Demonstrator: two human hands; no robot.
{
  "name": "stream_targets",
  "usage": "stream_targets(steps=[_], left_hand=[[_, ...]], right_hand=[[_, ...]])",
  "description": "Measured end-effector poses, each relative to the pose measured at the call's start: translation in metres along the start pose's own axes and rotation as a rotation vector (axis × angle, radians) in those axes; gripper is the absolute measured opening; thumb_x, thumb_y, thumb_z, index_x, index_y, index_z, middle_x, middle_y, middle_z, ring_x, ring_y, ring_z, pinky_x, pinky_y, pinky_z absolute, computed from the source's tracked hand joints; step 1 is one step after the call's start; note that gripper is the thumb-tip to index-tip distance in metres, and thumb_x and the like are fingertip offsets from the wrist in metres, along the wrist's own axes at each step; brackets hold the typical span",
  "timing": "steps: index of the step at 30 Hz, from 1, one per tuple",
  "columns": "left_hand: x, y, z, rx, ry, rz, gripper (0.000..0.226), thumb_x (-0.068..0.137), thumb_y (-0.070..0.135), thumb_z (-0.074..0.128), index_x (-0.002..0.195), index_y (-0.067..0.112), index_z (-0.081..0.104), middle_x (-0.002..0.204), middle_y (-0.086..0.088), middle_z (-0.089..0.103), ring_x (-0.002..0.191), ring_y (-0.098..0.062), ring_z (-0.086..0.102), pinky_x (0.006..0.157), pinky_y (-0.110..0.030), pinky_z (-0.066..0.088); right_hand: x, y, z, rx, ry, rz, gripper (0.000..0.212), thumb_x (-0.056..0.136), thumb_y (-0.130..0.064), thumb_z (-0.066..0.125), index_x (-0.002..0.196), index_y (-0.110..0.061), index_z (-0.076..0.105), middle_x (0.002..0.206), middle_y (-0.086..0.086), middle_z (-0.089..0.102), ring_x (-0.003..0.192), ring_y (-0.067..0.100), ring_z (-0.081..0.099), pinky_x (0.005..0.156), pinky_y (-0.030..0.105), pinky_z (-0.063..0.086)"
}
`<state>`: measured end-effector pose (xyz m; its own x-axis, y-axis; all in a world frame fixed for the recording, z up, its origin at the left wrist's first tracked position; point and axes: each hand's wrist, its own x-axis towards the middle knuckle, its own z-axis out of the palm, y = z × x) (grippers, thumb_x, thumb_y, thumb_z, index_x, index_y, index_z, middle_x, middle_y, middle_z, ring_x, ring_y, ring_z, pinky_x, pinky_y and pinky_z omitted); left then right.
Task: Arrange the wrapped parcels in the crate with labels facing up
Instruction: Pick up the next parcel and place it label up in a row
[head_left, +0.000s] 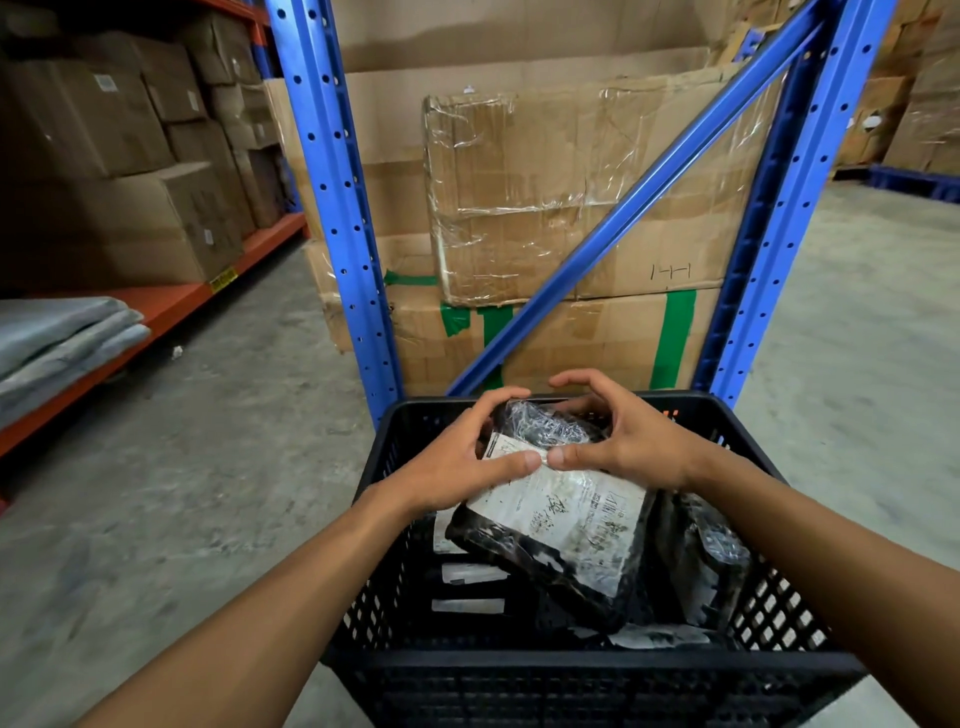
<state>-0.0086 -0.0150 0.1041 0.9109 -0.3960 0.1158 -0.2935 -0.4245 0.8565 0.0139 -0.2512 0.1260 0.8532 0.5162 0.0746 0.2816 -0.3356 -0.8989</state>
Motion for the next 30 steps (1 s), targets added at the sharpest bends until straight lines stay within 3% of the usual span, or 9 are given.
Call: stream_targets(steps=[6, 9, 13, 15, 18, 20, 24, 27, 30], left_hand=[[-0.003, -0.003, 0.021, -0.051, 0.126, -0.008, 0.057, 0.084, 0.046, 0.076, 0.125, 0.035, 0.038, 0.110, 0.013, 0.062, 0.102, -0.002, 0.061, 0.096, -0.032, 0.050], [-0.004, -0.006, 0.025, -0.106, 0.159, -0.003, 0.052, 0.088, 0.037, 0.075, 0.125, 0.032, 0.038, 0.111, 0.009, 0.063, 0.100, 0.000, 0.061, 0.092, -0.024, 0.050], [0.003, -0.011, 0.032, -0.370, 0.429, -0.072, 0.046, 0.091, 0.028, 0.074, 0.116, 0.038, 0.036, 0.124, -0.002, 0.056, 0.115, -0.016, 0.061, 0.099, -0.037, 0.054], [0.009, -0.011, 0.034, -0.503, 0.606, -0.143, 0.050, 0.091, 0.031, 0.073, 0.121, 0.036, 0.033, 0.131, -0.002, 0.050, 0.121, -0.023, 0.055, 0.108, -0.045, 0.047], [0.017, -0.007, 0.040, -0.605, 0.783, -0.235, 0.055, 0.094, 0.031, 0.069, 0.128, 0.031, 0.026, 0.129, -0.001, 0.048, 0.120, -0.021, 0.052, 0.106, -0.039, 0.044], [0.023, -0.006, 0.049, -0.714, 0.873, -0.296, 0.053, 0.094, 0.031, 0.068, 0.125, 0.032, 0.024, 0.123, -0.002, 0.053, 0.114, -0.021, 0.055, 0.103, -0.041, 0.047], [0.032, -0.001, 0.068, -0.929, 0.962, -0.343, 0.049, 0.094, 0.027, 0.068, 0.119, 0.032, 0.027, 0.121, -0.010, 0.060, 0.112, -0.028, 0.064, 0.100, -0.053, 0.053], [0.026, 0.002, 0.071, -0.765, 0.862, -0.363, 0.050, 0.094, 0.035, 0.067, 0.122, 0.029, 0.025, 0.123, -0.008, 0.057, 0.111, -0.025, 0.061, 0.101, -0.047, 0.051], [0.014, -0.002, 0.065, -0.355, 0.712, -0.417, 0.047, 0.095, 0.052, 0.056, 0.118, 0.024, 0.027, 0.129, -0.005, 0.043, 0.110, -0.023, 0.049, 0.090, -0.037, 0.039]], right_hand=[[0.002, -0.001, -0.002, -0.079, -0.004, 0.039, 0.077, 0.071, -0.022, 0.088, 0.132, -0.030, 0.042, 0.122, 0.012, 0.053, 0.086, 0.017, 0.062, 0.073, 0.044, 0.058], [0.002, 0.003, -0.001, -0.033, 0.120, 0.030, 0.076, 0.074, -0.029, 0.085, 0.139, -0.033, 0.045, 0.122, 0.009, 0.053, 0.073, 0.007, 0.061, 0.063, 0.024, 0.056], [0.004, 0.009, 0.005, 0.072, 0.434, 0.037, 0.057, 0.093, -0.043, 0.061, 0.146, -0.032, 0.042, 0.129, 0.004, 0.055, 0.106, 0.005, 0.061, 0.080, 0.014, 0.045], [0.003, 0.014, 0.014, 0.186, 0.471, 0.088, 0.063, 0.096, -0.047, 0.055, 0.152, -0.034, 0.031, 0.128, 0.004, 0.057, 0.106, 0.005, 0.059, 0.080, 0.012, 0.042], [0.006, 0.018, 0.027, 0.436, 0.599, 0.206, 0.070, 0.092, -0.054, 0.056, 0.153, -0.037, 0.026, 0.142, 0.004, 0.051, 0.116, 0.015, 0.053, 0.097, 0.035, 0.043], [0.009, 0.017, 0.038, 0.645, 0.598, 0.313, 0.071, 0.087, -0.058, 0.062, 0.148, -0.040, 0.030, 0.142, -0.001, 0.052, 0.116, 0.024, 0.056, 0.095, 0.050, 0.048], [0.017, 0.015, 0.073, 0.904, 0.587, 0.259, 0.066, 0.091, -0.037, 0.068, 0.146, -0.036, 0.033, 0.135, 0.001, 0.063, 0.114, 0.025, 0.066, 0.096, 0.058, 0.052], [0.018, 0.019, 0.066, 0.890, 0.622, 0.271, 0.062, 0.094, -0.033, 0.065, 0.147, -0.032, 0.035, 0.135, 0.000, 0.063, 0.116, 0.024, 0.065, 0.101, 0.054, 0.050], [0.014, 0.027, 0.041, 0.880, 0.531, 0.291, 0.042, 0.095, -0.030, 0.064, 0.135, -0.024, 0.051, 0.125, 0.005, 0.071, 0.106, 0.025, 0.071, 0.083, 0.045, 0.060]])
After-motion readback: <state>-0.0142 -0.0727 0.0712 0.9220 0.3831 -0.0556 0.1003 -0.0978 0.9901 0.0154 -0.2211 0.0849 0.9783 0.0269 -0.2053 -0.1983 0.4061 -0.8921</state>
